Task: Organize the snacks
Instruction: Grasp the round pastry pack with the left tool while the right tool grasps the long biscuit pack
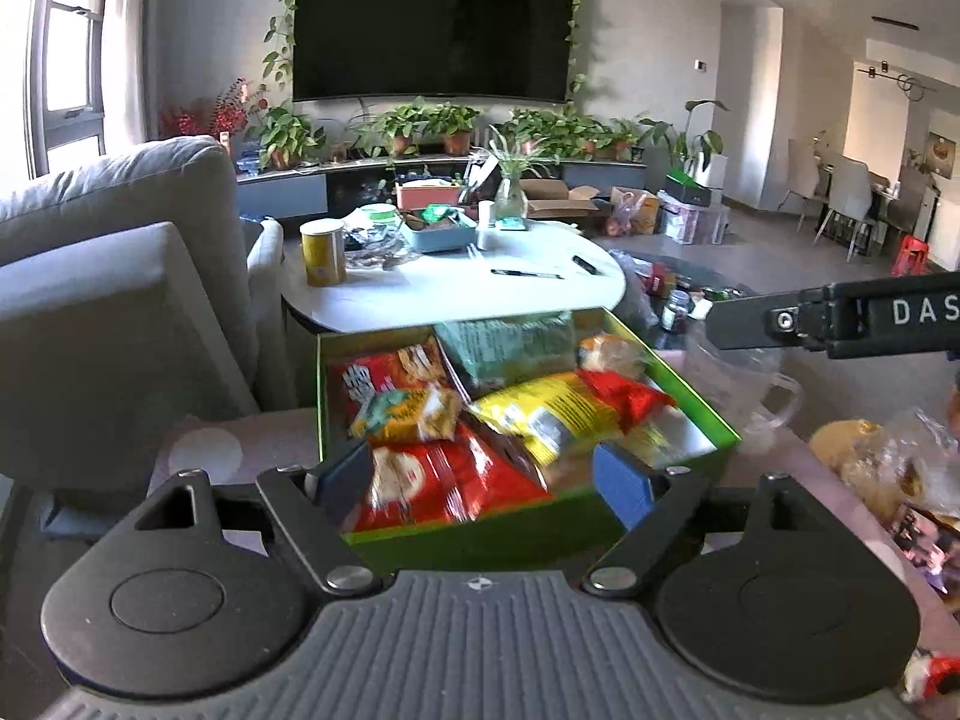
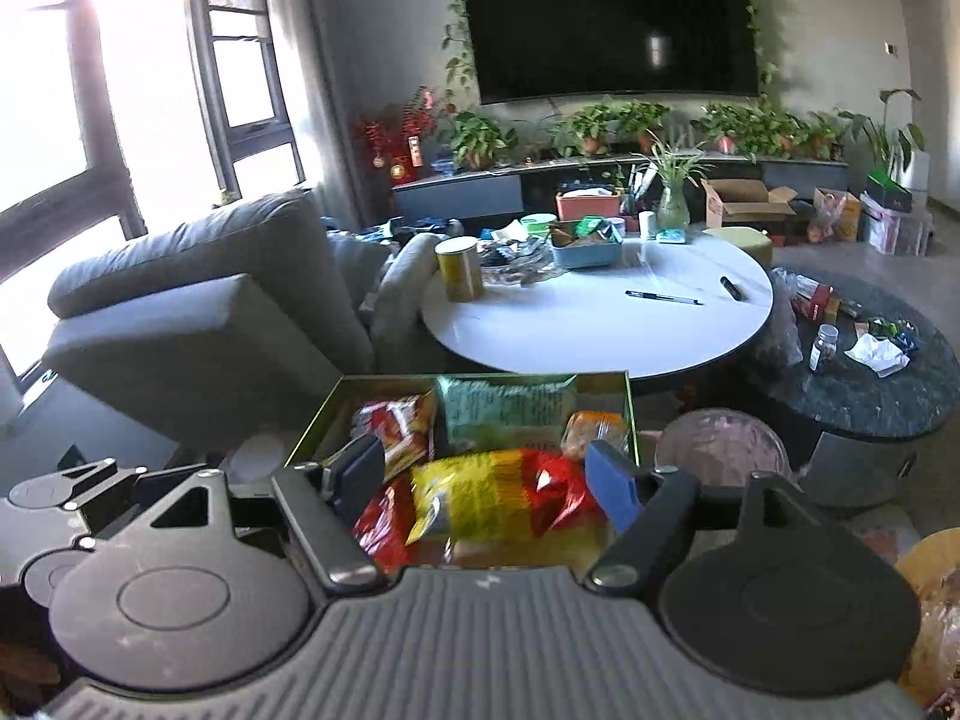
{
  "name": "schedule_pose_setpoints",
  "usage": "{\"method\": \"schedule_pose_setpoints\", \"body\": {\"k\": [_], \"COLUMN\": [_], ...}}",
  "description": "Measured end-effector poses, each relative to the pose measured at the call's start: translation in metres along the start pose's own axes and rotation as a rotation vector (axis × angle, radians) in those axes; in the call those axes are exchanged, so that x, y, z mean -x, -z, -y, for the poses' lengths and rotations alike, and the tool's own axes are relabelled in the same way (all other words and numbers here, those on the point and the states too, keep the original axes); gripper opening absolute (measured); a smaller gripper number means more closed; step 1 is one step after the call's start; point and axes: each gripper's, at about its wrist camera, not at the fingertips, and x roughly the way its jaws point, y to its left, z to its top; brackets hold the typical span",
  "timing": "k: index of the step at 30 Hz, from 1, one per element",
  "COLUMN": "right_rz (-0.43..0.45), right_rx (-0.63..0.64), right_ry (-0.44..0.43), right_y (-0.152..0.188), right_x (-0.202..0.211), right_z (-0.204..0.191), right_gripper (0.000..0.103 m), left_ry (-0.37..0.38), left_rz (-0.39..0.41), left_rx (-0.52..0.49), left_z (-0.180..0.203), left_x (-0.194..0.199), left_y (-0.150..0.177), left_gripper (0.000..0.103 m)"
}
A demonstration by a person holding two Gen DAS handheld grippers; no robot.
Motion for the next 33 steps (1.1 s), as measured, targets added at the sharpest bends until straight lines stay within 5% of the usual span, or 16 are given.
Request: {"method": "schedule_pose_setpoints", "body": {"k": [10,17,24,29,33], "right_rz": [-0.039,-0.056,-0.061,-0.073,-0.1], "right_rx": [-0.009,-0.045,-0.085,-0.075,-0.108], "right_ry": [-0.005,0.018,0.039,0.052,0.048], "right_y": [0.026,0.046,0.06,0.071,0.08], "right_x": [0.022,0.035,0.045,0.046,0.044], "right_z": [0.0,0.008,0.02,0.026,0.034], "right_gripper": [0.085,0.085,0.085,0.085,0.085], "left_ry": [0.081,0.205,0.185,0.17,0.165], "left_rz": [-0.097,-0.221,-0.321,-0.306,-0.355], "left_rx": [-0.048,-0.191,-0.132,-0.199,-0.161], "left_z": [0.03,0.071,0.091,0.1,0.102], "left_x": [0.02,0.01,-0.012,-0.015,-0.024], "left_y": [0.05,0.088,0.1,0.106,0.106], "left_gripper": [0.079,0.079,0.079,0.079,0.079]}}
